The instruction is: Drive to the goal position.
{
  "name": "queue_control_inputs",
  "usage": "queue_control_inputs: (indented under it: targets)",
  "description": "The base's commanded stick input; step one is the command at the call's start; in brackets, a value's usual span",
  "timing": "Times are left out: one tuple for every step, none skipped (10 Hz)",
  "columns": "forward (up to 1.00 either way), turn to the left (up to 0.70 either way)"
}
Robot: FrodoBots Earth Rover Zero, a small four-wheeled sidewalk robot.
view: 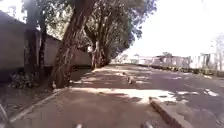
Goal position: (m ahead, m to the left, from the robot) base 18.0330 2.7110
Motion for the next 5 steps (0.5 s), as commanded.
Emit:
queue_control_inputs:
  targets:
    - [0.7,-0.35]
    - [0.7,-0.35]
    - [0.7,0.0]
    - [0.7,0.0]
    - [0.7,0.0]
